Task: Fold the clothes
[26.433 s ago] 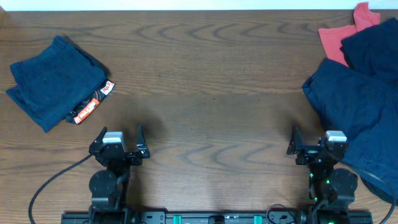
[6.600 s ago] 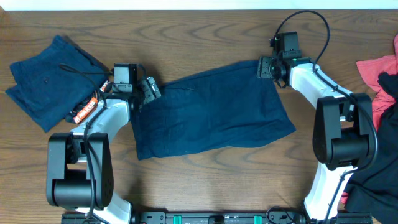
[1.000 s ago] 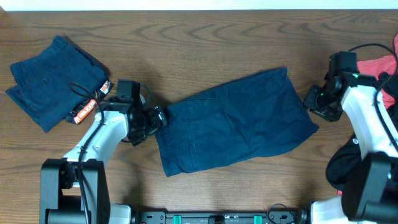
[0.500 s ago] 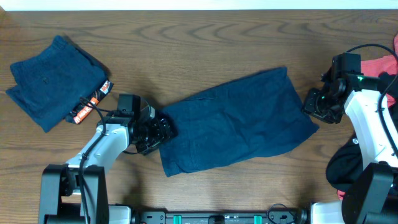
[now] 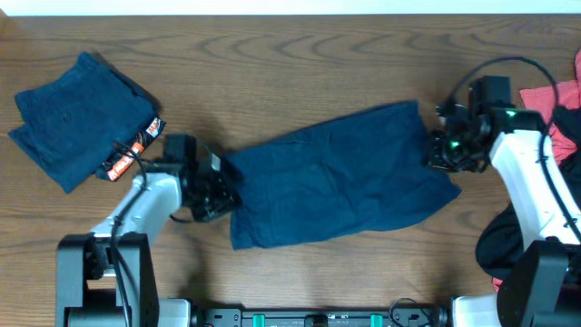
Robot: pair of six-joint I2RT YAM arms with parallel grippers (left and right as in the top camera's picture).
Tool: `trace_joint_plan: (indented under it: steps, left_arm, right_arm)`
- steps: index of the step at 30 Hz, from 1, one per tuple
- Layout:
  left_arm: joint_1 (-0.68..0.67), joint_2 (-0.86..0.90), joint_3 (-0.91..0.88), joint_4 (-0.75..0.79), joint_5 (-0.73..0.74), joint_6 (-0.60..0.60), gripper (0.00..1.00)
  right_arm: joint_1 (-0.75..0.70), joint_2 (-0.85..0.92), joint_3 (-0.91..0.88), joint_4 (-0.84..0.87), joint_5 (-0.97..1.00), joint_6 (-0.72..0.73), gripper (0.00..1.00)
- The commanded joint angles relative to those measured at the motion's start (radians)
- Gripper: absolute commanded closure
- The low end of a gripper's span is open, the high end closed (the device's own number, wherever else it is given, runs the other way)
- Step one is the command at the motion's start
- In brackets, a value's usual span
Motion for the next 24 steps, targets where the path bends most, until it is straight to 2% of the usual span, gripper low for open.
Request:
trace_joint_plan:
  steps: [1, 7, 14, 19, 24]
  left_arm:
    - [0.021, 0.004, 0.136, -0.083, -0.026, 0.058, 0.94]
    - [0.021, 0.004, 0.32, -0.253, -0.064, 0.111, 0.94]
    - [0.021, 0.004, 0.502, -0.358, -0.064, 0.114, 0.94]
    - [0.017, 0.004, 0.595, -0.379, -0.064, 0.112, 0.94]
    - [0.018, 0.004, 0.655, -0.384, -0.033, 0.064, 0.94]
  right_arm:
    - [0.081, -0.009, 0.003, 0.026, -0.1, -0.093, 0.99]
    - [0.254, 0.024, -0.005, 0.113, -0.098, -0.08, 0.99]
    - [0.449, 0.182, -0.006, 0.239, -0.1, -0.002, 0.99]
    - [0.607, 0.355, -0.006, 0.414, -0.208, 0.03, 0.99]
    - [0.758, 0.478, -0.006, 0.654, -0.109, 0.199, 0.99]
